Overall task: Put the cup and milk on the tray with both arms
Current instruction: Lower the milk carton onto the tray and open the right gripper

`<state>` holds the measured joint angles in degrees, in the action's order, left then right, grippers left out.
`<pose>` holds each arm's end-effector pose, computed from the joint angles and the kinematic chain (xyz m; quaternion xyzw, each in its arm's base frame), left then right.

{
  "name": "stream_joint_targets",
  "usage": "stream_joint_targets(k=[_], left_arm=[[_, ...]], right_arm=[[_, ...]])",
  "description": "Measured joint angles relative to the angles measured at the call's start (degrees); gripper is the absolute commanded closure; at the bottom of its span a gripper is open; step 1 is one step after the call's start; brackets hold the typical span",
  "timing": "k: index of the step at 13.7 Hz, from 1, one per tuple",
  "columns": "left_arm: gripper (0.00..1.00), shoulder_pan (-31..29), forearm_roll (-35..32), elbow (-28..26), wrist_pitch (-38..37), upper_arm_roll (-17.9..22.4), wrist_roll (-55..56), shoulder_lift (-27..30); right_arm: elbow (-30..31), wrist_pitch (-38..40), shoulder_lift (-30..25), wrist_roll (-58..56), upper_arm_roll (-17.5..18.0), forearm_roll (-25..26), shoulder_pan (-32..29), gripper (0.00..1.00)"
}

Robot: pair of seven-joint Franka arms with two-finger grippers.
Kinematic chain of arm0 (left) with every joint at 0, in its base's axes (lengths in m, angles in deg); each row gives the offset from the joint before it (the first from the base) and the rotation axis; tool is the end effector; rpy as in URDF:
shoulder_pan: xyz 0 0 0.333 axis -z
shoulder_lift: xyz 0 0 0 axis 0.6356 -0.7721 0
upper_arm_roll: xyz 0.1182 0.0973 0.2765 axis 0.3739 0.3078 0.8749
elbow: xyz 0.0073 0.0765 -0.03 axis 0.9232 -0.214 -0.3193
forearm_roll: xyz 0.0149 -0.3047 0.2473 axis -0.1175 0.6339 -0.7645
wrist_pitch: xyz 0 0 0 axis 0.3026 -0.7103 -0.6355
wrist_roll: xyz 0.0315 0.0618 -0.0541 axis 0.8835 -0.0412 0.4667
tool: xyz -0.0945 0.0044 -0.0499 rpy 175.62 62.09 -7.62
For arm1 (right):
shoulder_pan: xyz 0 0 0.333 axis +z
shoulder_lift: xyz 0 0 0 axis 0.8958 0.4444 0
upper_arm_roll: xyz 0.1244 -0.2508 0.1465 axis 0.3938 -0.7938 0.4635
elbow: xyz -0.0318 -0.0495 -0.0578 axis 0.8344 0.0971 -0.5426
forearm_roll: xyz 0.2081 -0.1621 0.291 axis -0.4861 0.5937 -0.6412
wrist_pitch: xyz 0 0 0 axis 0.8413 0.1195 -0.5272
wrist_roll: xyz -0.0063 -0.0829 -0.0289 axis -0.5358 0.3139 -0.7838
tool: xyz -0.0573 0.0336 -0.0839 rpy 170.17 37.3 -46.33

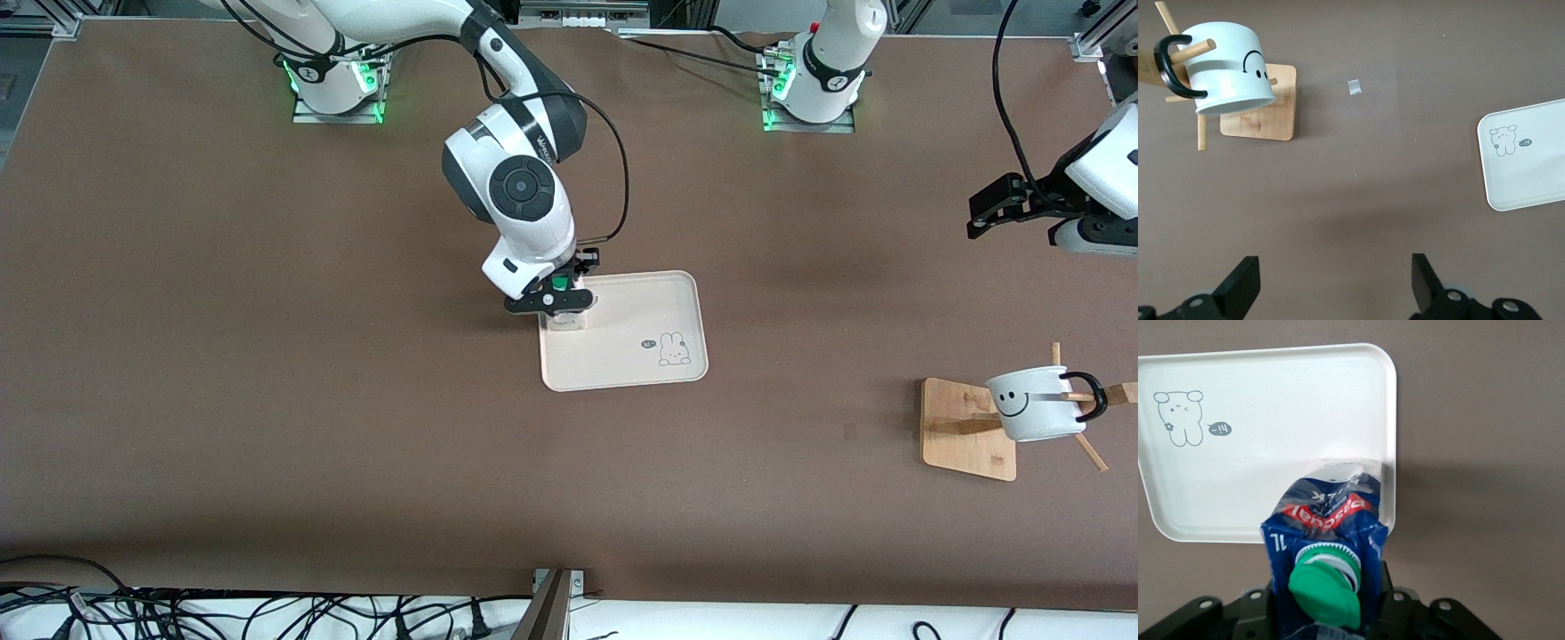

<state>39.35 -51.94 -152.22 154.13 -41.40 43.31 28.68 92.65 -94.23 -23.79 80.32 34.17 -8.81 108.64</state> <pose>0.5597 0.0019 0.5988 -0.9989 0.0442 0.0042 0.0112 0.5315 0.4981 0.3317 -0.9974 -0.0272 0.0554 0.0373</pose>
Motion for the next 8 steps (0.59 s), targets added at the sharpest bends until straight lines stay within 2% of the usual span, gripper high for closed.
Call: stream_joint_targets(k=[6, 8], left_arm=[[0.0, 0.0, 0.0, 0.0, 0.0, 0.0, 0.0, 0.0], [0.0, 0.0, 0.0, 0.0, 0.0, 0.0, 0.0, 0.0]], right_arm=[[-1.8, -0.1, 0.0, 0.0, -0.7, 1.1, 0.0, 0.0], [-3.8, 0.4, -0.8, 0.0, -2.0, 1.2, -0.2, 0.0]])
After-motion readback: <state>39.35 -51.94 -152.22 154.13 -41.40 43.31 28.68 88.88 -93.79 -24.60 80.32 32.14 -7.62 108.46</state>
